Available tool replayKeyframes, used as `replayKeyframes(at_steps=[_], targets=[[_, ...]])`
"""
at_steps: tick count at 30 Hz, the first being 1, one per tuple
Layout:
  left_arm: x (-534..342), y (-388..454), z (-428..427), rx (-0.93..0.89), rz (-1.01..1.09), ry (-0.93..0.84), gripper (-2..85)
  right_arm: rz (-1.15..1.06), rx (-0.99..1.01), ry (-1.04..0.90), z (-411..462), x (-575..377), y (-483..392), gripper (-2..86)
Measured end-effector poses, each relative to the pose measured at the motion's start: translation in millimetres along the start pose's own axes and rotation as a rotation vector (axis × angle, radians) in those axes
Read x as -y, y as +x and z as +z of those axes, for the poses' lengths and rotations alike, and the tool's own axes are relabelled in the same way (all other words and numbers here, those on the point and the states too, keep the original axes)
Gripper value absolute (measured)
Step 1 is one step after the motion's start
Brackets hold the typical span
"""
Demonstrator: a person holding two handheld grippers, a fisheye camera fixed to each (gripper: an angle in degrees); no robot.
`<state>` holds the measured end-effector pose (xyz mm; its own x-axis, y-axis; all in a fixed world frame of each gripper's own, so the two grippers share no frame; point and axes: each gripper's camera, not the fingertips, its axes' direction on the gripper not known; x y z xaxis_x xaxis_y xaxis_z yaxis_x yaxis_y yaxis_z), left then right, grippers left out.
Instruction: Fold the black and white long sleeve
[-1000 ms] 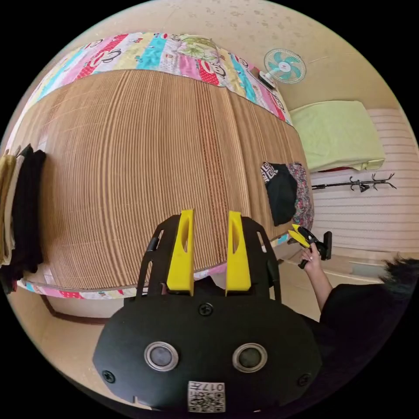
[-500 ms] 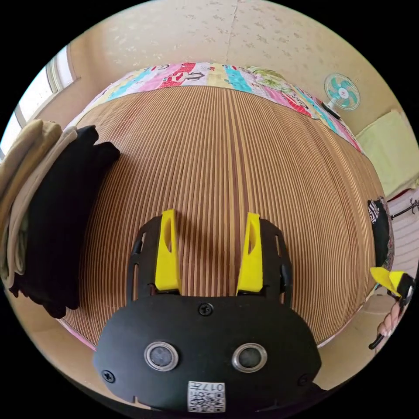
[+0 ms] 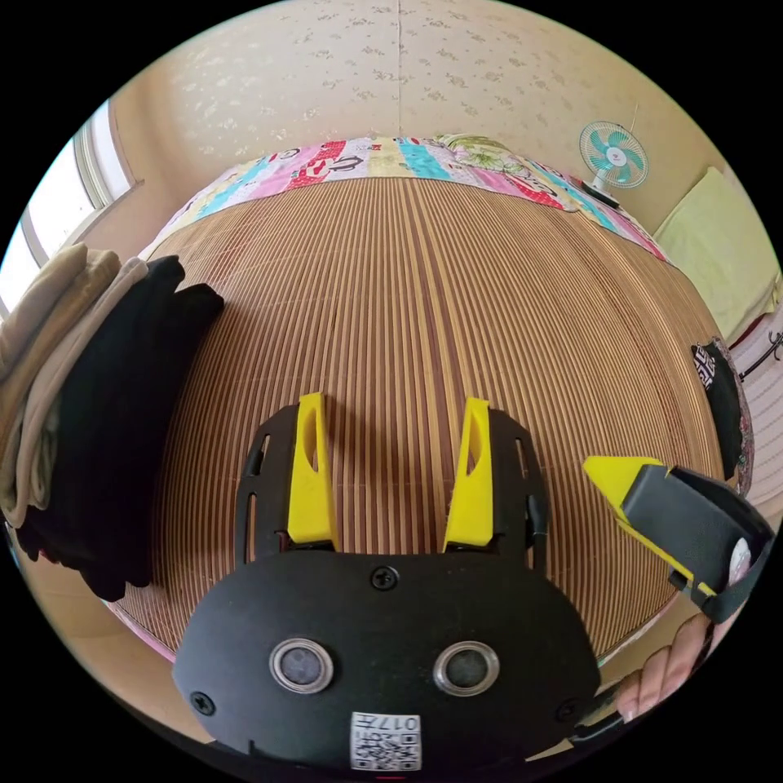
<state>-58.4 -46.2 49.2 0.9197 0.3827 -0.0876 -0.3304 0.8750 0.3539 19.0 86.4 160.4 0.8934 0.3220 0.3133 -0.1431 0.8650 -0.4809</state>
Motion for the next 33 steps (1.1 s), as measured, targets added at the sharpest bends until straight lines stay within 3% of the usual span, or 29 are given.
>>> replayKeyframes(at_steps=[33], targets=[[10.1, -42.0, -29.1, 0.021, 0.008, 0.004, 22.5, 0.099, -0.226, -0.094, 70.1, 12.9, 4.0, 12.8]])
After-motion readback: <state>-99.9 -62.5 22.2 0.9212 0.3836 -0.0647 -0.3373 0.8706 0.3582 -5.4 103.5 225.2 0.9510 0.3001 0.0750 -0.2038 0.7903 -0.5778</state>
